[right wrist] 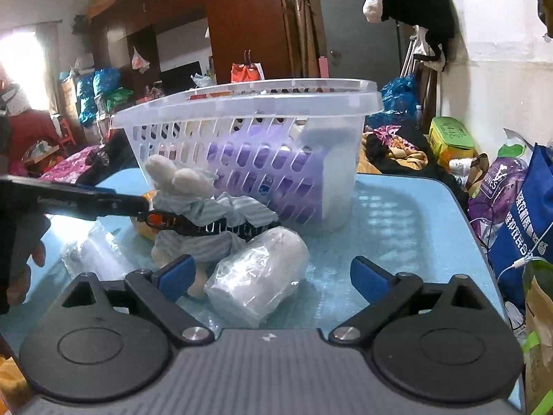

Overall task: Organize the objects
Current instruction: 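Move the left gripper to the orange bottle and grasp it, then carry the orange bottle into the basket while the right gripper carries the wrapped roll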

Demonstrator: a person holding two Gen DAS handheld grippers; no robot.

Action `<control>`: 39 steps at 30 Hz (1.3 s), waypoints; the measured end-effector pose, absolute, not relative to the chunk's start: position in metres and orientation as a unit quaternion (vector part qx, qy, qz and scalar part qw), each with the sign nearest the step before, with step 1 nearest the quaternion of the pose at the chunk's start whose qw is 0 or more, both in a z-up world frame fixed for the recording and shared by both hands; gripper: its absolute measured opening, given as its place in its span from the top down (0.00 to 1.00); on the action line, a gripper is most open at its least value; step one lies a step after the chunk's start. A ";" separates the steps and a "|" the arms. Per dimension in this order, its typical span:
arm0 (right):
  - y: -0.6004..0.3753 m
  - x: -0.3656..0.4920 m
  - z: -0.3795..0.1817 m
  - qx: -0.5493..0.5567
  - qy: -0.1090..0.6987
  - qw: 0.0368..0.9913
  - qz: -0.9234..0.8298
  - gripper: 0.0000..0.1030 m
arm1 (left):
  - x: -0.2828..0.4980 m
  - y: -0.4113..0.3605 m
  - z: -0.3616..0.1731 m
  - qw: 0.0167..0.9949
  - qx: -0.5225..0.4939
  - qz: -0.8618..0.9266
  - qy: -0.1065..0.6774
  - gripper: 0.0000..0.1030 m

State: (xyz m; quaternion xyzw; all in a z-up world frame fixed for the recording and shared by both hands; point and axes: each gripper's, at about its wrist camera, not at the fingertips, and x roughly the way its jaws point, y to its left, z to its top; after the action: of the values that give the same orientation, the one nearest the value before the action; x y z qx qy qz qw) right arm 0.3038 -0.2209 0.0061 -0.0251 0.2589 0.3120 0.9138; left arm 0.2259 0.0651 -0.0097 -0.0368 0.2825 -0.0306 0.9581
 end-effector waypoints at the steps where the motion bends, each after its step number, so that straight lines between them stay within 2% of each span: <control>1: -0.220 0.305 0.005 -0.027 0.265 0.911 0.315 0.07 | 0.227 0.062 -0.010 0.958 -0.034 -0.034 0.284 0.07; 10: -0.212 0.307 0.001 -0.053 0.283 0.906 0.309 0.16 | 0.241 0.044 -0.012 0.952 -0.027 -0.016 0.304 0.07; 18: -0.212 0.308 0.003 -0.056 0.282 0.910 0.300 0.18 | 0.242 0.032 -0.015 0.952 -0.021 -0.002 0.306 0.07; 21: -0.210 0.307 0.003 -0.066 0.280 0.910 0.298 0.18 | 0.241 0.034 -0.015 0.950 -0.041 -0.013 0.309 0.15; 31: -0.207 0.308 0.002 -0.068 0.285 0.910 0.293 0.17 | 0.245 0.027 -0.018 0.948 -0.042 0.012 0.315 0.14; 34: -0.209 0.304 0.003 -0.068 0.280 0.911 0.296 0.24 | 0.241 0.029 -0.018 0.951 -0.032 0.008 0.309 0.14; 39: -0.210 0.296 0.006 -0.077 0.263 0.916 0.294 0.25 | 0.230 0.037 -0.017 0.953 -0.043 0.000 0.299 0.15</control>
State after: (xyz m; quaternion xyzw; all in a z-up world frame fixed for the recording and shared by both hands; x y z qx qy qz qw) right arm 0.2960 -0.2102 0.0059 -0.0766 0.2628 0.2944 0.9156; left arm 0.2299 0.0373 -0.0175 -0.0432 0.2995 -0.0004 0.9531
